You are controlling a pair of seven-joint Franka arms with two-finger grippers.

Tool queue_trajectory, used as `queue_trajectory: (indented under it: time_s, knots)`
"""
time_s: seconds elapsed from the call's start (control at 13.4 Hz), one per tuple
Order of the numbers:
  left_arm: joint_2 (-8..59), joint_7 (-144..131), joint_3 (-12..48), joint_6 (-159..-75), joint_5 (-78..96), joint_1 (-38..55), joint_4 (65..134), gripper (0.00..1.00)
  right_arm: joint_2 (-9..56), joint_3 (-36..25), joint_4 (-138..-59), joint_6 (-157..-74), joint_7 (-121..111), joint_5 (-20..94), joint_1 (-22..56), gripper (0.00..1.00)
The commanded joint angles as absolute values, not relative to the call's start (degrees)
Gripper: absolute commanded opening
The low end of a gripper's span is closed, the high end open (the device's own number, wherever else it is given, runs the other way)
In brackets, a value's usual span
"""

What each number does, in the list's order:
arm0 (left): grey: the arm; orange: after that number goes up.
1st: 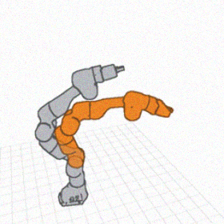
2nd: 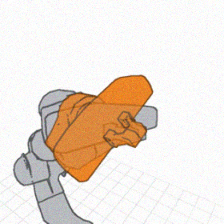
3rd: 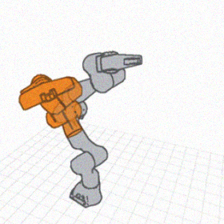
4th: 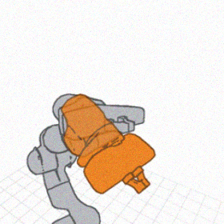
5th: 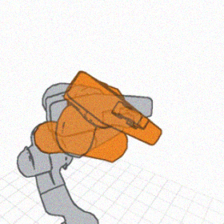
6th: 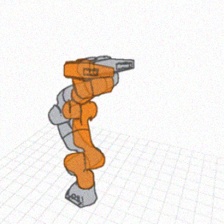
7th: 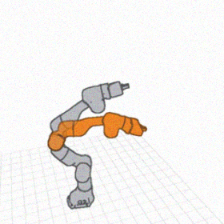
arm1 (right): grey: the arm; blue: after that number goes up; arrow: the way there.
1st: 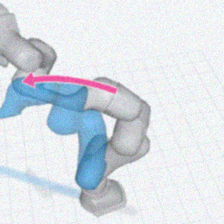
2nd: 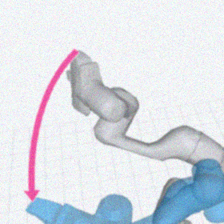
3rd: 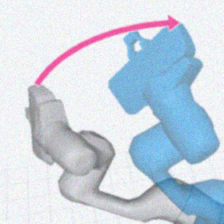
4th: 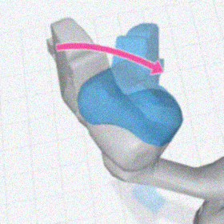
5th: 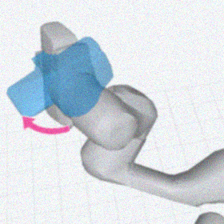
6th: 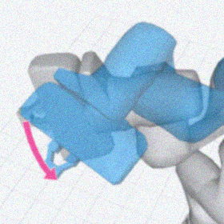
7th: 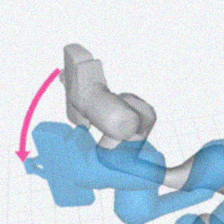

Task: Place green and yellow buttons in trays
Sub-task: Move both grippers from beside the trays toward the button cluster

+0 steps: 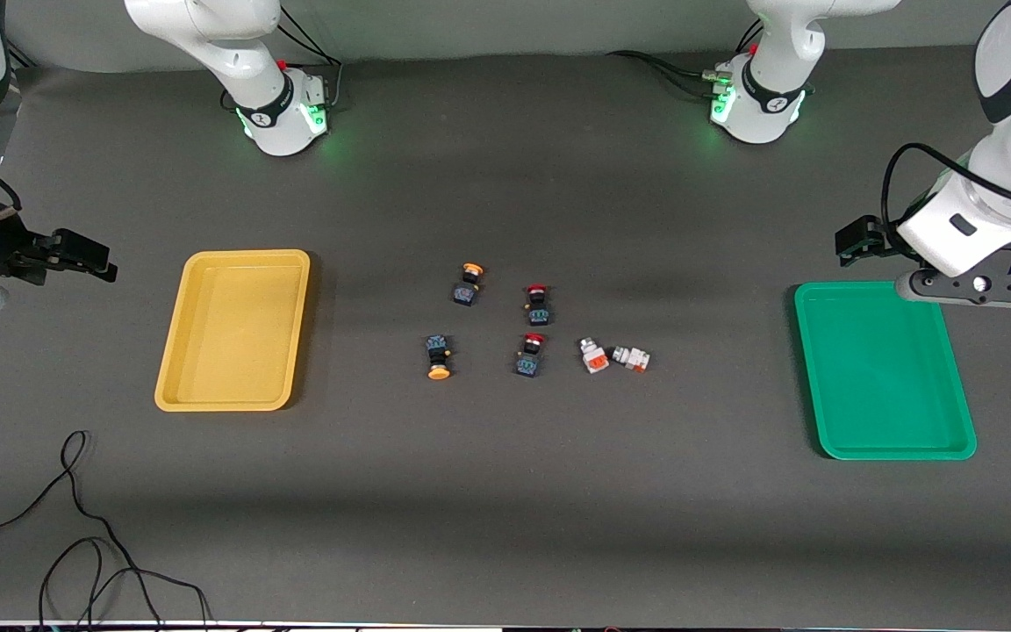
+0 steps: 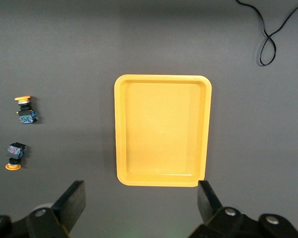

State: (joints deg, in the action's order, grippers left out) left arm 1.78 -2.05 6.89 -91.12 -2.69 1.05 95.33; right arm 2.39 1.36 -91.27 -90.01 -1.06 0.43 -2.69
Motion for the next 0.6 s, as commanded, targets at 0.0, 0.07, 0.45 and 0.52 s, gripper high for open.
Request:
queue_trajectory:
  time_s: [0.0,0.07,0.45,0.52]
  knots:
    - [2.46,-1.85,6.86,-89.74,-2.64,1.05,93.69,1.00,3.16,1.49,-89.82,-89.65,-1.76,-0.70,-2.55,1.00]
    - [2.46,-1.85,6.86,-89.74,-2.64,1.05,93.69,1.00,3.16,1.49,-89.74,-89.65,-1.93,-0.70,-2.55,1.00]
    - [2.46,-1.85,6.86,-89.74,-2.64,1.05,93.69,1.00,3.25,1.58,-89.74,-89.65,-1.41,-0.70,-2.55,1.00]
    - [2.46,-1.85,6.86,-89.74,-2.64,1.05,93.69,1.00,3.08,1.58,-90.26,-89.65,-1.41,-0.70,-2.46,1.00]
